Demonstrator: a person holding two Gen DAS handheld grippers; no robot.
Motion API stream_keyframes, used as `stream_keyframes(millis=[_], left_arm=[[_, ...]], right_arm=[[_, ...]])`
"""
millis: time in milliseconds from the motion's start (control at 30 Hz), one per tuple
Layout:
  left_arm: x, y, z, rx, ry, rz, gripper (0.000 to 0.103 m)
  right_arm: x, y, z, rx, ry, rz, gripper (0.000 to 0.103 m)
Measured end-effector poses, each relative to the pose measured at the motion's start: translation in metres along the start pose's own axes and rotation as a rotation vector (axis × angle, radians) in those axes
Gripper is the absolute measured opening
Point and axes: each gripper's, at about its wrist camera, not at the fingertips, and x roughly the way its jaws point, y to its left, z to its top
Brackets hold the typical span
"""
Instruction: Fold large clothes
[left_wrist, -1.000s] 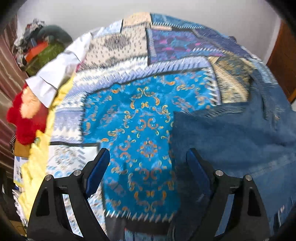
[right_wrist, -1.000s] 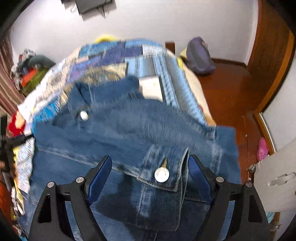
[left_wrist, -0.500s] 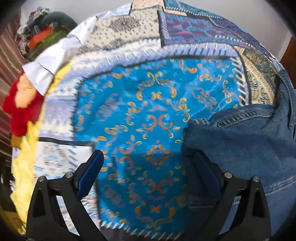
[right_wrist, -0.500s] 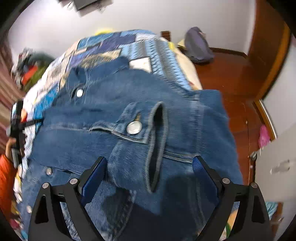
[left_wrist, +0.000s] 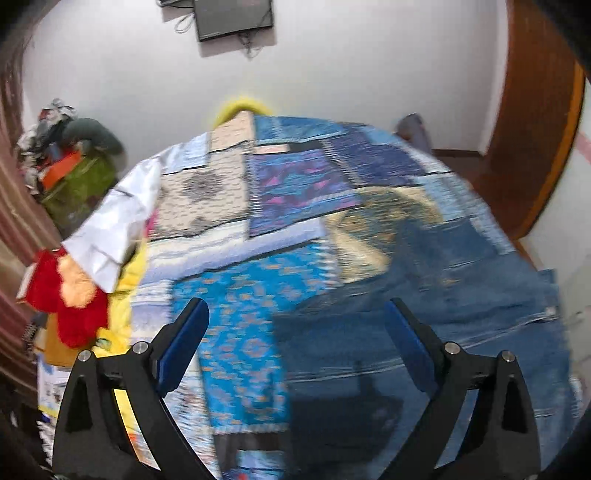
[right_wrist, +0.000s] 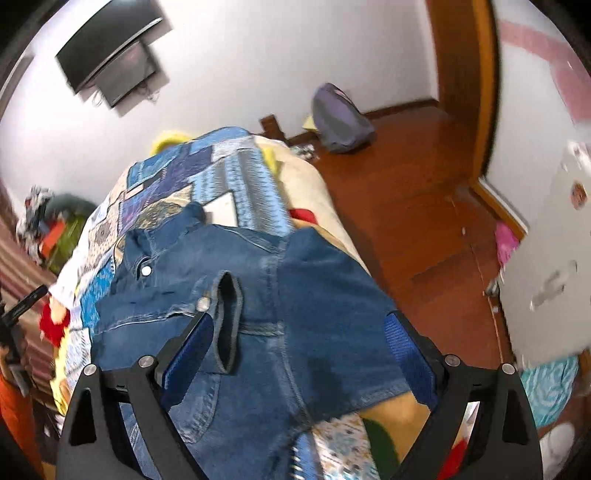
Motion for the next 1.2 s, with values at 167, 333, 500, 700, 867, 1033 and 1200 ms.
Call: stream_keyframes(millis=[167,333,500,700,867,1033,1200], left_arm=[[0.011,-0.041,-0.012,-0.018,0.060,-0.134,0.096],[0.051,-0.088,-0.043,0.013,0.177,-0.188,0.096],[0.079,-0.121,-0.075,0.063,0.271,-0.215,0.096],[0.105,-0.142,-0.092,0.090,0.322,-0.191,0.097],[0.103,-0.149,-0.099,0.090,0.269,-0.161,0.099],[0.102,-0.145,-0.100,0.083,0.271,-0.160,0.098],[0.086,-0.135,-0.089,0.084,0.217,-0.129,0.098]], right_arm=[[0.018,-0.046,-0.016,0.123,0.117,0.006,0.094],[0.046,-0.087,-0.045,0.313,0.220,0.028,0.094],[0.072,-0.105,-0.070,0.391,0.295,0.057,0.094],[0.100,-0.110,-0.068,0.455,0.279,0.086,0.093],[0.122,-0.109,-0.051,0.464,0.261,0.088,0.076],[0.110,-0.088,-0.029,0.381,0.188,0.031,0.021],[0.063,-0.038,-0.004,0.202,0.038,0.049,0.014]])
